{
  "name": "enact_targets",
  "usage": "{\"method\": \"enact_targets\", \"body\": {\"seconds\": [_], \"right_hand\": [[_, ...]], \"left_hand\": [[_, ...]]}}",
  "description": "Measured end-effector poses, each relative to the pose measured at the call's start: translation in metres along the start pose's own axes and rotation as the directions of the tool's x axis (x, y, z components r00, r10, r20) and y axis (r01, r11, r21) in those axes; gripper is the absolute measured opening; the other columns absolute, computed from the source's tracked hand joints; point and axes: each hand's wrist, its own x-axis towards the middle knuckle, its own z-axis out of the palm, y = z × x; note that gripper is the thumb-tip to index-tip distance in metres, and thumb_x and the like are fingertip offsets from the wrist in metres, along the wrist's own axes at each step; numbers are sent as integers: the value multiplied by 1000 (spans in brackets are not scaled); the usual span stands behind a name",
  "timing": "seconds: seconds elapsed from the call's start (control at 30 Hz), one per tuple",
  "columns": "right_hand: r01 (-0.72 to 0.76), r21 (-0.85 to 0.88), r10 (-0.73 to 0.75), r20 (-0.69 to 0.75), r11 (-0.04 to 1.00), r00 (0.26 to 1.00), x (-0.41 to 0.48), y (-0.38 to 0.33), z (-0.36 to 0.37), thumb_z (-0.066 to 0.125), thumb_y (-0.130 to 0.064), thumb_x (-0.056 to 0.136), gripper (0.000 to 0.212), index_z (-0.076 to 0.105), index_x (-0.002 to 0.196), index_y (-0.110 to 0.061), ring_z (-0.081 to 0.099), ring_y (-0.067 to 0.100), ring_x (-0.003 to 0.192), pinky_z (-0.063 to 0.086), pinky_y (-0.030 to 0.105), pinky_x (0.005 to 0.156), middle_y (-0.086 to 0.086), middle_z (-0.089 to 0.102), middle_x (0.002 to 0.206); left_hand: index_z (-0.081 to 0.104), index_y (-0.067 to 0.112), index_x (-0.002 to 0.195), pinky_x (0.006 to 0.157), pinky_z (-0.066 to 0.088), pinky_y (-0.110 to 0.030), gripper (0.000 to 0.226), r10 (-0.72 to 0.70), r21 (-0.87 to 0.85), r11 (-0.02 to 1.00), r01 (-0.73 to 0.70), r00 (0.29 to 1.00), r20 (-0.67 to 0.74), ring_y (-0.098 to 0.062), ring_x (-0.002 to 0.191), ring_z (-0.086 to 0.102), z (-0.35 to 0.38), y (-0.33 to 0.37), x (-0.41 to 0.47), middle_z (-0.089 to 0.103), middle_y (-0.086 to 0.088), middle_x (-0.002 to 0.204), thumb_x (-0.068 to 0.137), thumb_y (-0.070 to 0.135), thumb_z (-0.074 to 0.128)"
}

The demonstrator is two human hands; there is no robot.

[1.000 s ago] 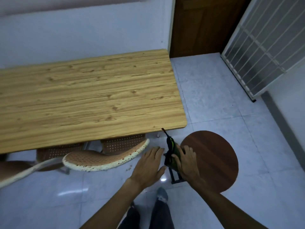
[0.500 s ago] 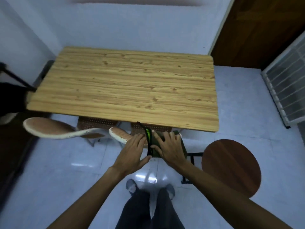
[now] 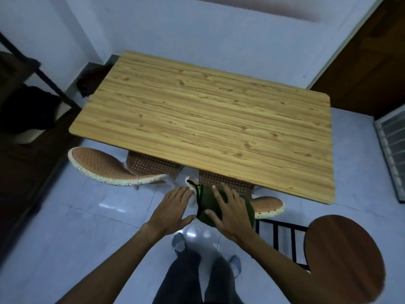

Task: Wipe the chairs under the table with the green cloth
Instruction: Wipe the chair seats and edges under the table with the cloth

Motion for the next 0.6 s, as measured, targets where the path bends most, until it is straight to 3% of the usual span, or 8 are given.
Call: {"method": "enact_targets", "body": {"seconds": [0.13,0.27,0.37,0.43,0.53,0.6], "right_hand": [[344,-167,-348,7,924,938,-18,52,12,44,-39,103,51,39,151,-26,30,30,149,34,60,112,4,42,156],[443,-239,-428,112,864,897,8,34,24,51,-33,97,65,27,157,-28,30,35,149,27,56,119,7,33,162],[379,-188,-343,197,906,918,44,-14,34,62,-29,92,78,21,159,-27,29,38,149,34,54,116,9,21,166],[273,-151,-237,221,950,946,69,-42,37,60,-29,95,74,22,158,-24,29,42,147,39,56,113,12,19,166],[153,-142,-94,354,978,931,110,-74,39,51,-29,99,65,23,157,-21,30,50,141,37,60,110,15,17,165],[82,-150,-17,392,985,920,132,-87,42,53,-29,97,57,35,151,-20,40,51,130,45,57,100,18,28,157]], "left_hand": [[40,12,142,107,42,-36,75,49,-3,999,-49,998,40,-25,133,48,2,-24,0,51,-8,144,85,60,51],[41,7,144,112,39,-40,73,26,-8,1000,-26,998,58,-29,137,44,2,-40,-1,48,-13,147,88,52,55],[39,8,146,114,36,-38,70,-14,-62,998,17,998,54,-27,138,44,-1,-53,-2,47,-12,148,90,46,57],[36,12,148,114,36,-36,68,-24,-93,995,26,1000,20,-23,139,42,-5,-62,0,45,-8,149,91,45,54],[38,13,147,114,38,-36,64,-20,-112,994,18,1000,-23,-22,139,41,-9,-71,2,46,-8,149,92,43,54],[40,13,146,113,38,-36,63,-34,-120,992,29,999,-41,-22,139,42,-10,-76,2,46,-8,149,92,41,56]]}}
